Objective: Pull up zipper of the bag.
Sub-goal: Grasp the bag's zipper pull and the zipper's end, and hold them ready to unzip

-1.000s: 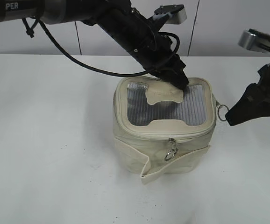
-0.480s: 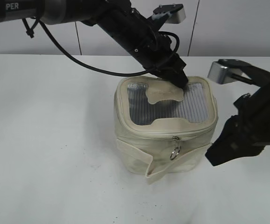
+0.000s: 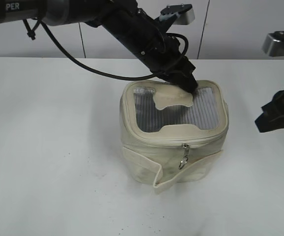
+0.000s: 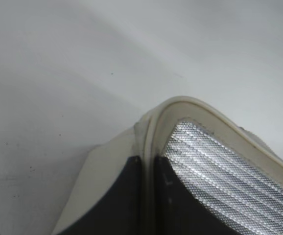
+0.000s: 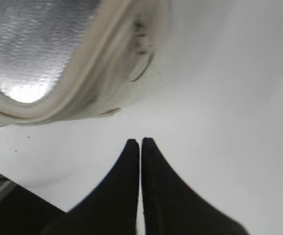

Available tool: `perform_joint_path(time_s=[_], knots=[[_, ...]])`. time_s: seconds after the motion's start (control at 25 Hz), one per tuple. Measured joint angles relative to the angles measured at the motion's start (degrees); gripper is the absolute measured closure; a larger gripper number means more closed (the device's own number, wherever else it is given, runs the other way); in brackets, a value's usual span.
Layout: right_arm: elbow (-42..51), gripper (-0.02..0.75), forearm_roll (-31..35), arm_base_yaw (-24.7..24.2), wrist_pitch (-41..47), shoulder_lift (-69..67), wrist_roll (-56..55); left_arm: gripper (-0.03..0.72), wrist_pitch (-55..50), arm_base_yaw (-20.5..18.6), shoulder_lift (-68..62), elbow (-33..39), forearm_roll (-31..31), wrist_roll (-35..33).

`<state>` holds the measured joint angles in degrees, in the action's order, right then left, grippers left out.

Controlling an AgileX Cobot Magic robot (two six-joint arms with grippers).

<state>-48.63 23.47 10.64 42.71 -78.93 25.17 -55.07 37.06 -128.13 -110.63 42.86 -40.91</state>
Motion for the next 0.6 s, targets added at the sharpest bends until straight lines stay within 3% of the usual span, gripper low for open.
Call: perform_joint_path(time_s=[0.12, 0.24, 0.48, 0.6], knots=[[0.31, 0.707, -0.32, -4.64, 0.84, 0.2, 1.04, 0.65, -0.11, 0.0, 0.0, 0.0, 0.0, 0.0], [1.75, 0.598, 1.44, -6.81, 0.81, 0.26, 4.45, 0.65, -0.16, 0.0, 0.0, 0.0, 0.05, 0.0], [5.6, 0.36, 17.61, -7.11, -2.06, -0.6, 24.96, 0.65, -0.16, 0.0, 0.0, 0.0, 0.11, 0.0], [6.29, 0.318, 20.32, -7.11, -6.68, -3.01, 30.02, 0.65, -0.16, 0.0, 0.0, 0.0, 0.11, 0.0]])
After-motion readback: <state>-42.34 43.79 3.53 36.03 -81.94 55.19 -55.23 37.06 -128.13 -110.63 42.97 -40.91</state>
